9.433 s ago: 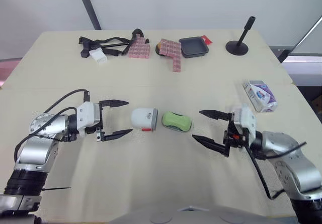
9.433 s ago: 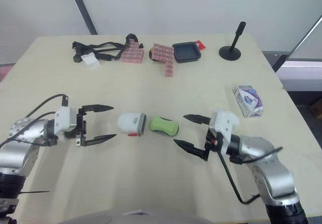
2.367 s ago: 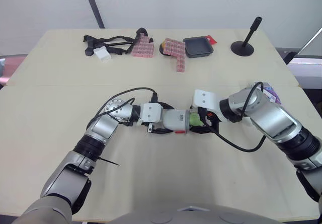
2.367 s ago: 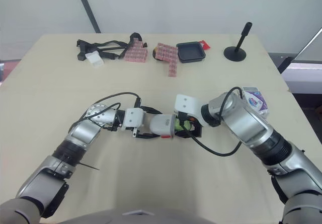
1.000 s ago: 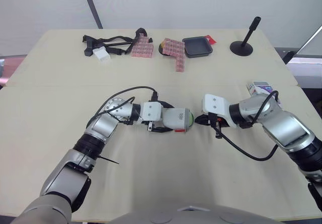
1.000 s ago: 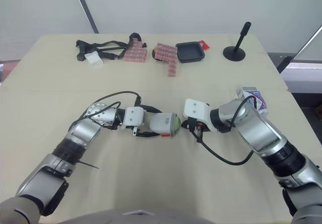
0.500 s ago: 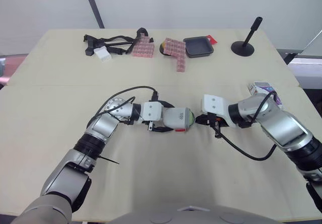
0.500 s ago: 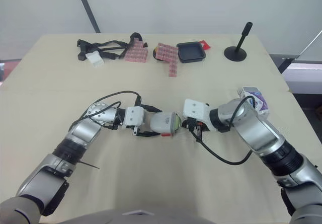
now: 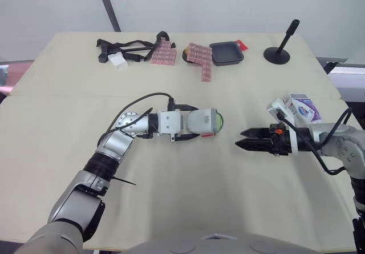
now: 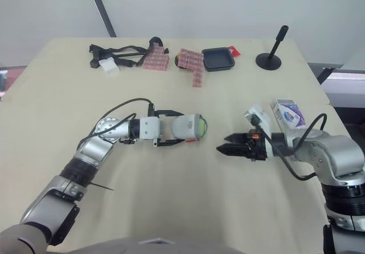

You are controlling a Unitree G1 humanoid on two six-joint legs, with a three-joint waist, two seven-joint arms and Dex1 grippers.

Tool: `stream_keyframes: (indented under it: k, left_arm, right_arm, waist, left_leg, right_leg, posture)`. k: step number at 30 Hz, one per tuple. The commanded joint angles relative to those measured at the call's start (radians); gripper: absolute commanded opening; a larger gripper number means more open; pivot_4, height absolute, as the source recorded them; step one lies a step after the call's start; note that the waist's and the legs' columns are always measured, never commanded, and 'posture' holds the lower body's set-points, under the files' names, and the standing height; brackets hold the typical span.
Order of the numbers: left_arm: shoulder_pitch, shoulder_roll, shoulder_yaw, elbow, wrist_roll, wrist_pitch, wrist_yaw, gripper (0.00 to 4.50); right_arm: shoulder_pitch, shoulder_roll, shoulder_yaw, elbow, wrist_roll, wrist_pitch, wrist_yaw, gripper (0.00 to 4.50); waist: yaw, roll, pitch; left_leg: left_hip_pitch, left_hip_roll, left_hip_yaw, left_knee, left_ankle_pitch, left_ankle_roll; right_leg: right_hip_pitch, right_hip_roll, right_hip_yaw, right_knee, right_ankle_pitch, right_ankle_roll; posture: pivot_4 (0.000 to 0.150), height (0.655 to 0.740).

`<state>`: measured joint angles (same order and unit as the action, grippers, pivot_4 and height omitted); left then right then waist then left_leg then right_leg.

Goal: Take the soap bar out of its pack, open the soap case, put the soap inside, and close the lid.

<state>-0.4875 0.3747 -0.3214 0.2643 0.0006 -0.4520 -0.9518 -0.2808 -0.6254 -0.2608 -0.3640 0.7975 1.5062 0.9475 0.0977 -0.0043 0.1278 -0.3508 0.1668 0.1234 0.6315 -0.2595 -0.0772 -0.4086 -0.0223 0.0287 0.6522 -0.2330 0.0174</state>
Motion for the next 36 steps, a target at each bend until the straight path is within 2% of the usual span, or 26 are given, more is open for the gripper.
stream_keyframes:
  k: [1, 7, 22, 36]
  left_arm:
    - [0.028, 0.005, 0.021, -0.068, 0.012, -0.100, 0.048, 3.45]
    - [0.069, 0.013, 0.013, -0.108, 0.006, -0.122, 0.063, 3.45]
    - [0.063, 0.007, -0.008, -0.112, -0.008, -0.084, 0.051, 3.45]
    - [0.044, -0.014, -0.018, -0.107, 0.001, -0.080, 0.049, 3.45]
  right_arm:
    - [-0.046, 0.072, -0.120, 0.037, 0.120, 0.108, -0.116, 4.45]
    - [-0.073, 0.110, -0.164, 0.092, 0.275, 0.108, -0.271, 4.45]
    - [-0.112, 0.257, -0.143, 0.011, 0.349, 0.104, -0.487, 4.45]
    - [-0.110, 0.276, -0.079, 0.014, 0.356, 0.064, -0.534, 4.45]
  waist:
    - [0.001, 0.001, 0.000]
    - [0.010, 0.002, 0.000]
    - [0.005, 0.002, 0.000]
    - [0.003, 0.002, 0.000]
  left_leg:
    - [0.000, 0.000, 0.000, 0.000, 0.000, 0.000]
    - [0.001, 0.001, 0.000, 0.000, 0.000, 0.000]
    - [0.002, -0.001, 0.001, 0.000, 0.001, -0.001]
    - [0.002, -0.002, 0.001, -0.001, 0.001, -0.001]
  right_leg:
    - [0.000, 0.000, 0.000, 0.000, 0.000, 0.000]
    - [-0.001, -0.002, 0.000, 0.000, 0.000, 0.000]
    - [-0.001, -0.001, 0.000, 0.000, 0.000, 0.000]
    - [-0.001, -0.001, 0.000, -0.001, 0.000, 0.000]
  posture:
    - [0.150, 0.7400]
    - [0.150, 0.7400]
    - [0.150, 0.7400]
    - [0.150, 0.7400]
